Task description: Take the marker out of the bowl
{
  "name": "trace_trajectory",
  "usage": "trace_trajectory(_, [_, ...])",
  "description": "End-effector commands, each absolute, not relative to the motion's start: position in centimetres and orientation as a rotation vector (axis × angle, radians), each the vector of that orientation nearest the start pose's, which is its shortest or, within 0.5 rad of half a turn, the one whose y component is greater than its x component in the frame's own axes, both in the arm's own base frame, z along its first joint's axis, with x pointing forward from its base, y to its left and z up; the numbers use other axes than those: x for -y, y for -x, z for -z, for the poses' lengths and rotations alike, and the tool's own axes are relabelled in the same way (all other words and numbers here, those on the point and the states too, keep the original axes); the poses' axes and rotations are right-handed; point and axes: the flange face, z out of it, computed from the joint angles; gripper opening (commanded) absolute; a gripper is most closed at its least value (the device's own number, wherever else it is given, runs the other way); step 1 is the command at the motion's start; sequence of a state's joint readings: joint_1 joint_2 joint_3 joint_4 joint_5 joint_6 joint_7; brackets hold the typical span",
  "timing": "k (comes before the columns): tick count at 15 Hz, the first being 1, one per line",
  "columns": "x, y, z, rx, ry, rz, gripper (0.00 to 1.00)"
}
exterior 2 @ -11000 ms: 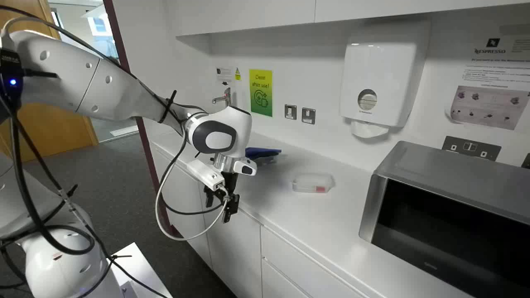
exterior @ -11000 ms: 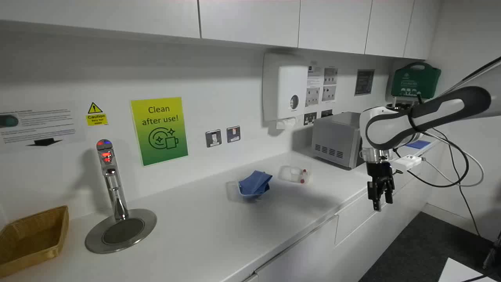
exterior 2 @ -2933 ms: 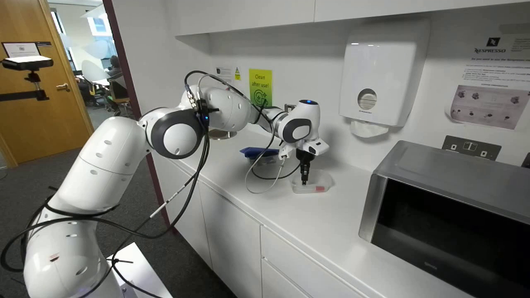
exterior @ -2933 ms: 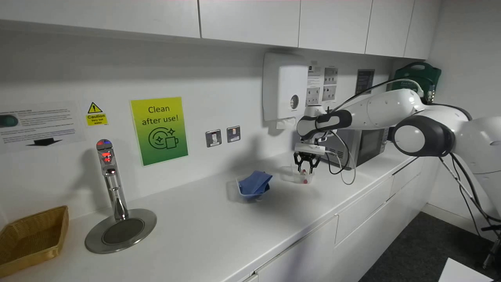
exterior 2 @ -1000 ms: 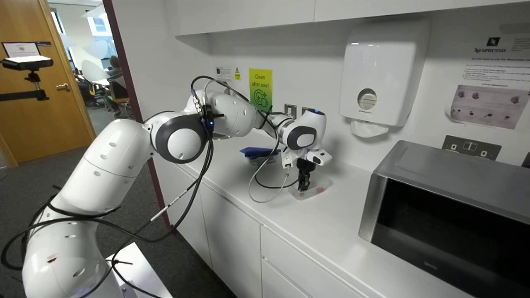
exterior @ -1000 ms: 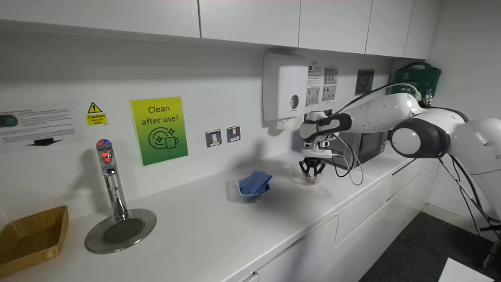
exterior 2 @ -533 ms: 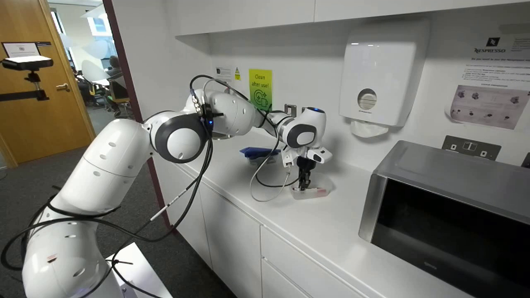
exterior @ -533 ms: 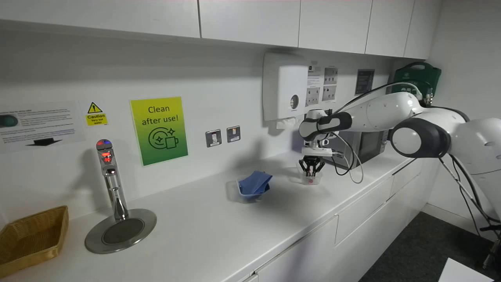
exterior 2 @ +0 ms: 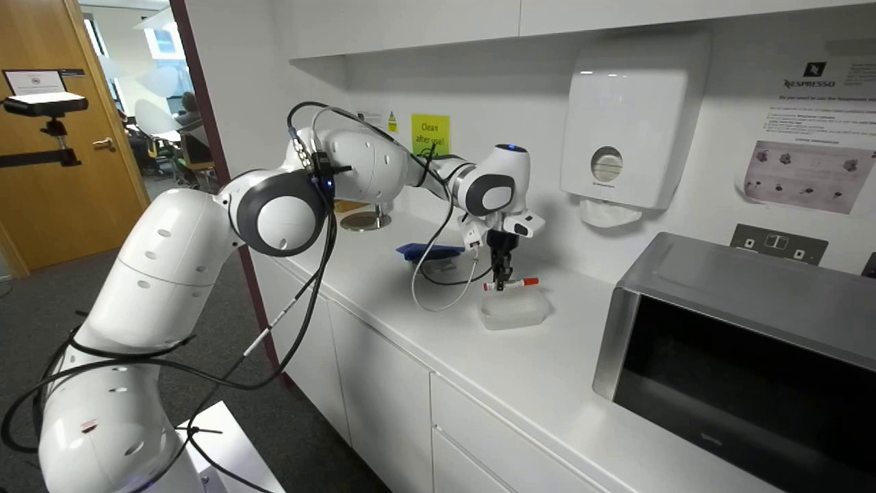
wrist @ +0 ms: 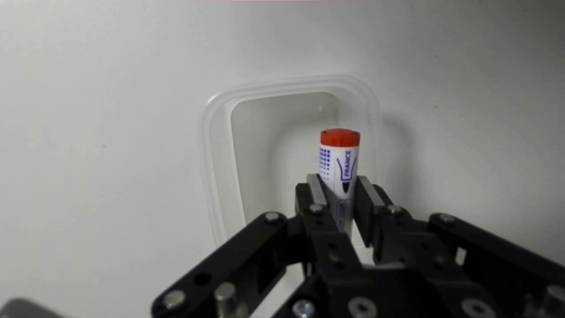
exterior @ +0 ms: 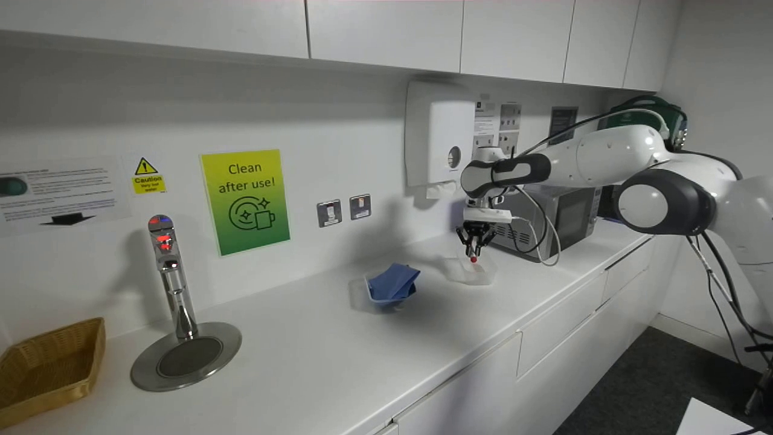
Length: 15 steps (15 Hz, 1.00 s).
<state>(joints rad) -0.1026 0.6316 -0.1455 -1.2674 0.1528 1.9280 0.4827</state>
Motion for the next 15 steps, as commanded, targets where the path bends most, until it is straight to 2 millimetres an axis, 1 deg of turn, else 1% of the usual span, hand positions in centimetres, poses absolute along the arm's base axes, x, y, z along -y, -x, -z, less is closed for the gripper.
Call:
trace_trajectory(1, [12.3, -71.0, -41.8, -1.018, 2.906, 0.079, 0.05])
trace_trajectory(4, [9.7, -71.4, -41.5, -0.943, 2.935, 0.065, 0.05])
trace_trajectory(7, [7.0, -71.4, -40.3, -0.881, 2.964, 0.021, 0.05])
trace_trajectory(10, [5.0, -71.3, -38.9, -0.843, 2.987, -0.019, 0.05])
trace_trajectory(12, [4.5, -71.1, -38.0, -0.834, 3.003, -0.038, 0.05])
trace_trajectory(15, [4.8, -71.1, -36.5, -0.844, 3.018, -0.071, 0.05])
